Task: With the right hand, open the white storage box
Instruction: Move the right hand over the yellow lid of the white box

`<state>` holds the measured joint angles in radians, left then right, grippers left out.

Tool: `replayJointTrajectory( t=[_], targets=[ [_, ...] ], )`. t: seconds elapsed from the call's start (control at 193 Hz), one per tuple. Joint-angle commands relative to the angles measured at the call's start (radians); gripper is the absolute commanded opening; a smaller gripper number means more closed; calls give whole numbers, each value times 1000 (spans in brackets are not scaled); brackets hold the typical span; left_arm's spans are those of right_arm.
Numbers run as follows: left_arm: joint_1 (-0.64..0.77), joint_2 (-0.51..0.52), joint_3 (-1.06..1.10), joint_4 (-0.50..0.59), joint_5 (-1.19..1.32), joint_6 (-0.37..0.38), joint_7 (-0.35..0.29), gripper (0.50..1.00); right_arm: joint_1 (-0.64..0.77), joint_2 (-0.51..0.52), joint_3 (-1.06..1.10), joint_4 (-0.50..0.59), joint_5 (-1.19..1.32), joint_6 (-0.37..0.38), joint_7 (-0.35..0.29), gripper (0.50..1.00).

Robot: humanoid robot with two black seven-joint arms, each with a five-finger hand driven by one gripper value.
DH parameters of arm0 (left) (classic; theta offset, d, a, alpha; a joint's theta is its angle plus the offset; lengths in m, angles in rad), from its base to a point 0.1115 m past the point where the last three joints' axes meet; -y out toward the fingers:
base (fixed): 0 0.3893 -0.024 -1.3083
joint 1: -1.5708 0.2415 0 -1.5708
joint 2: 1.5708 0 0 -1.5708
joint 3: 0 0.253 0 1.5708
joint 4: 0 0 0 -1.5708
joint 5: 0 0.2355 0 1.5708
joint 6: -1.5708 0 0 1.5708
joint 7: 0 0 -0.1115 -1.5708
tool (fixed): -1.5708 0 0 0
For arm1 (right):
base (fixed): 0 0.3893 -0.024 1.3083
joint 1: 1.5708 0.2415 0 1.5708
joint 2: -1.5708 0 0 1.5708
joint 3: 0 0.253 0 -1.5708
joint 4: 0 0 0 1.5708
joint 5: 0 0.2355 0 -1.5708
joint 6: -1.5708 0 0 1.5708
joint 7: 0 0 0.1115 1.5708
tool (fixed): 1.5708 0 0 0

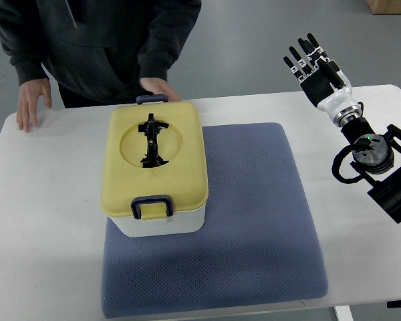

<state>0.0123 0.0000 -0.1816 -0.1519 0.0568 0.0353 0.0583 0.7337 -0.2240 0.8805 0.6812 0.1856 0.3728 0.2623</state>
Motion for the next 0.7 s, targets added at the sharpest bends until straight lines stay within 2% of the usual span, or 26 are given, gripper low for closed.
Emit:
replayJointTrajectory(
  t=[0.0,0.264,0.425,0.59,0.694],
  targets=[
    [0,0,-1,0,0,0,5,1000,-2,2,-2,0,-5,0,0,932],
    [6,0,-1,-1,2,-2,21,1000,16,0,0,0,-15,-6,-2,932],
    [6,0,1,0,2,0,21,1000,93,-11,-31,1,-161,-8,-9,932],
    [5,0,-1,2,2,0,21,1000,271,-70,-178,9,-483,5,-20,932],
    [6,0,-1,2,2,0,21,1000,426,-120,-391,61,-701,8,-17,932]
  ],
)
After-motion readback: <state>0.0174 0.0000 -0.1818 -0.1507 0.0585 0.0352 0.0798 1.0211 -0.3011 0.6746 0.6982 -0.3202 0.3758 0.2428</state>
